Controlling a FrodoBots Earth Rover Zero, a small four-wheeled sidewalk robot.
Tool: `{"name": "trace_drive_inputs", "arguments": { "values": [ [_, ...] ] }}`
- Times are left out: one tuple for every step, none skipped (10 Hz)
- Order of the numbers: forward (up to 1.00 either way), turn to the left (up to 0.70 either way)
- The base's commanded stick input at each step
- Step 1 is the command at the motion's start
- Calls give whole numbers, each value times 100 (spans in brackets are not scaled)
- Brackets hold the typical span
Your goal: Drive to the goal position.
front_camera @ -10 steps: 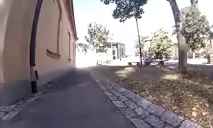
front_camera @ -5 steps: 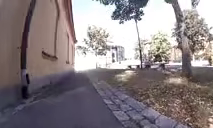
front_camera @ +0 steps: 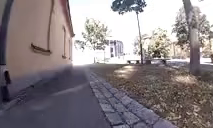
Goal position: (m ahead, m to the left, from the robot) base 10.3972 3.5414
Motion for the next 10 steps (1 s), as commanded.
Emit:
{"name": "trace_drive_inputs", "arguments": {
  "values": [
    [70,0],
    [70,0],
    [70,1],
    [70,26],
    [70,35],
    [70,35],
    [70,35],
    [70,35],
    [70,35],
    [70,35]
  ]
}}
